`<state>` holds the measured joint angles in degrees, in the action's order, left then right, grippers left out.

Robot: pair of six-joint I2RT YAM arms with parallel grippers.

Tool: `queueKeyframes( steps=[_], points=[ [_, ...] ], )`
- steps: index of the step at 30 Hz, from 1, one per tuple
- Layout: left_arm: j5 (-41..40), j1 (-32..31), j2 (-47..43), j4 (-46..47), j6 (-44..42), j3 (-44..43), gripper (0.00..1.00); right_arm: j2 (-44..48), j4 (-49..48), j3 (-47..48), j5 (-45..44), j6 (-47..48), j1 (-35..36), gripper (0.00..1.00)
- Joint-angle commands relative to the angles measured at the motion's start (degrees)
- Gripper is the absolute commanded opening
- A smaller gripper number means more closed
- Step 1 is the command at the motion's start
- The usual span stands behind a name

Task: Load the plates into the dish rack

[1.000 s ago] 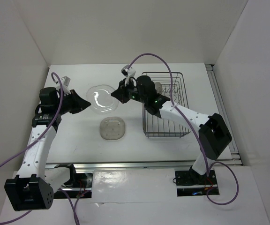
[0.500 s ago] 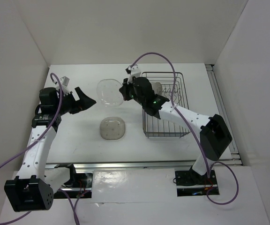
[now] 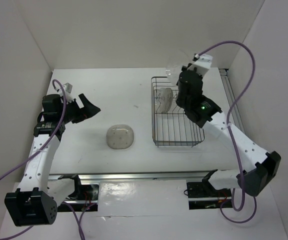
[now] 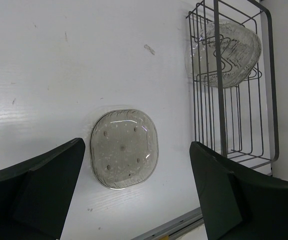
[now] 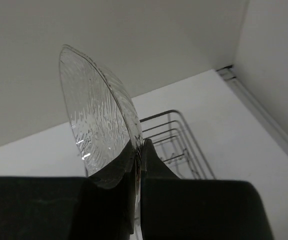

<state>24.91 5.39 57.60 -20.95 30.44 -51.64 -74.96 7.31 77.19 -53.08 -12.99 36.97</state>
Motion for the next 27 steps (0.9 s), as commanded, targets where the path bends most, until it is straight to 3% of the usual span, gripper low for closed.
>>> queueKeyframes(
  steps=[1,4,9,27],
  points=[
    [0.14,0.24,-0.56,0.74,0.94,-1.8,1.0,3.06,5.08,-2.55,-10.11,1.22,-3.12,0.0],
    [0.67,0.24,-0.04,0.74,0.94,-1.8,1.0,4.29,6.39,-5.11,-10.73,-0.27,-5.67,0.0],
    [1.81,0.24,-0.04,0.74,0.94,-1.8,1.0,2.01,8.24,-6.35,-4.67,-2.65,-10.51,0.0],
    [2.34,0.24,0.05,0.74,0.94,-1.8,1.0,-10.02,5.78,-5.82,-2.82,-7.13,-7.62,0.0]
  ],
)
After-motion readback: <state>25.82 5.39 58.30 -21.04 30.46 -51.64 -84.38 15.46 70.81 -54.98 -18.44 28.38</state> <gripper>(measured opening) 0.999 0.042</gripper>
